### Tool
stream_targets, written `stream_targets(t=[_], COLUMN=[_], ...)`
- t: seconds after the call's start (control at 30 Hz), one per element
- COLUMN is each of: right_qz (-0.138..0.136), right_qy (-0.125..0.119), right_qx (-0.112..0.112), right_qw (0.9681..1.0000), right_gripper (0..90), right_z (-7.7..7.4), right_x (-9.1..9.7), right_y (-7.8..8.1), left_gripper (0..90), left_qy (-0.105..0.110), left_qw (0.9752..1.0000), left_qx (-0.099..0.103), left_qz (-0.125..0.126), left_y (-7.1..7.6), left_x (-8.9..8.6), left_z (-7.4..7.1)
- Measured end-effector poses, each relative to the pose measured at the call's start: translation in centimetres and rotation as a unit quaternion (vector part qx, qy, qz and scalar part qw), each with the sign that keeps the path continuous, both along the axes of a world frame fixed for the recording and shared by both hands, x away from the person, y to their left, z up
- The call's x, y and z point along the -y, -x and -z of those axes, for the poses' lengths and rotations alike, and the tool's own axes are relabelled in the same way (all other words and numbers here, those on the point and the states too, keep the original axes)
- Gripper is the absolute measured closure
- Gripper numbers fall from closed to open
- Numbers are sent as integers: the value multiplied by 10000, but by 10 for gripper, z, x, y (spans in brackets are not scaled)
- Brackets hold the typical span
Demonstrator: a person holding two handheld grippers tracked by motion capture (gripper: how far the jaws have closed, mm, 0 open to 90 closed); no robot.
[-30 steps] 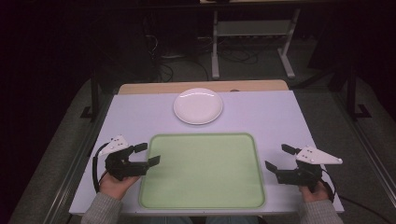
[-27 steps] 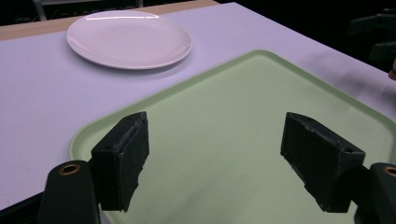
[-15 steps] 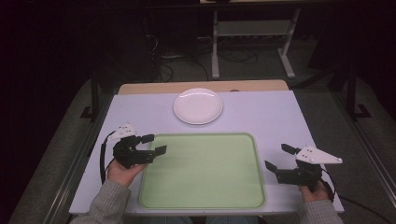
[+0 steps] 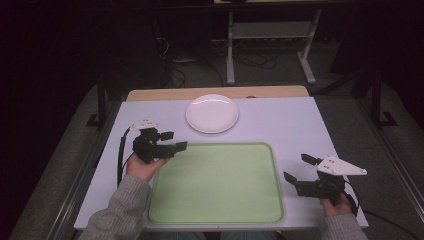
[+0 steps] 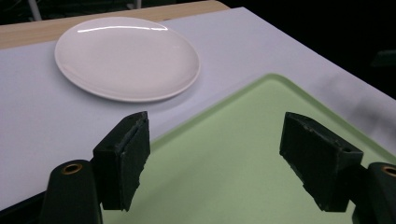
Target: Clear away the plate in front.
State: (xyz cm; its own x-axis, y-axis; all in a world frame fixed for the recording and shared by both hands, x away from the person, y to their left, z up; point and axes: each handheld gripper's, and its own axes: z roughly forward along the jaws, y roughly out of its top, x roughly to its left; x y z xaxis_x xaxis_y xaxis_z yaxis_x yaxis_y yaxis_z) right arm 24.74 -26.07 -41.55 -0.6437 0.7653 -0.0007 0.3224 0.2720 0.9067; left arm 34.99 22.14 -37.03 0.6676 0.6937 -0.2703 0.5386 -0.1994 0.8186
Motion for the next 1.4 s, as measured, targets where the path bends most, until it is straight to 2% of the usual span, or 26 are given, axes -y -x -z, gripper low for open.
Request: stream_targets(t=[0.03,0.27,0.3,0.33,0.4,0.43,0.47,0.57,0.6,0.63,0.67,0.7,0.77,0.87,0.9,0.93,1.0,1.03,1.07,1.1,1.13,1.17,1.23,1.33,1.37,1.4], right_qz=[-3,-15,-18,-18,-24,-24,-35,-35,-37,-37,-38,-38,-40,-43,-47,-47,-44,-38,-38,-40,-40,-43,-47,-48,-46,-49], right_qy=[3,-6,-4,-4,-3,-3,-1,-8,-14,-14,-20,-20,-21,-25,-36,-36,-58,-64,-64,-76,-76,-78,-82,-91,-97,-102], right_qx=[9,7,5,5,-6,-6,-7,-8,-13,-13,-11,-11,-16,-15,-5,-5,-6,-21,-21,-27,-27,-29,-22,-14,-17,-15], right_qw=[10000,10000,10000,10000,10000,10000,10000,10000,10000,10000,10000,10000,10000,10000,10000,10000,10000,10000,10000,10000,10000,10000,10000,9999,9999,9999], right_gripper=[133,133,133,133,133,133,133,133,133,133,133,133,133,133,133,133,133,133,133,133,133,133,133,133,133,133], right_z=[0,0,0,0,0,0,0,0,0,0,0,0,0,0,0,0,0,0,0,0,0,0,-1,-1,-1,-1], right_x=[0,1,1,1,0,0,0,1,1,1,1,1,1,1,2,2,2,2,2,2,2,2,2,3,3,3], right_y=[0,0,0,0,-1,-1,-1,-1,-1,-1,-1,-1,-2,-2,-2,-2,-2,-2,-2,-2,-2,-2,-2,-2,-2,-2], left_gripper=[250,251,251,251,251,250,251,252,253,254,260,267,271,272,273,274,279,289,295,297,297,304,313,322,332,340], left_qy=[23,75,59,59,181,181,221,304,318,318,416,416,604,561,669,669,769,826,826,847,881,979,1176,1331,1338,1349], left_qw=[10000,9992,9986,9986,9970,9970,9956,9937,9918,9918,9884,9884,9829,9769,9712,9712,9657,9592,9592,9563,9530,9467,9374,9283,9242,9219], left_qx=[-84,-253,-312,-312,-490,-490,-601,-723,-834,-834,-935,-935,-1108,-1341,-1529,-1529,-1702,-1865,-1865,-1958,-2046,-2198,-2366,-2506,-2566,-2601], left_qz=[-47,-316,-423,-423,-573,-573,-683,-800,-920,-920,-1122,-1122,-1343,-1569,-1698,-1698,-1804,-1958,-1958,-1998,-2055,-2140,-2269,-2404,-2492,-2533], left_y=[-9,-38,-48,-48,-64,-64,-73,-82,-90,-90,-97,-97,-103,-112,-118,-118,-122,-126,-126,-128,-129,-131,-134,-138,-139,-140], left_x=[3,11,13,13,14,14,14,15,15,15,15,15,15,16,16,16,15,16,16,16,16,15,15,15,16,17], left_z=[-1,0,1,1,4,4,7,10,14,14,19,19,25,36,44,44,50,56,56,58,60,64,69,72,73,73])
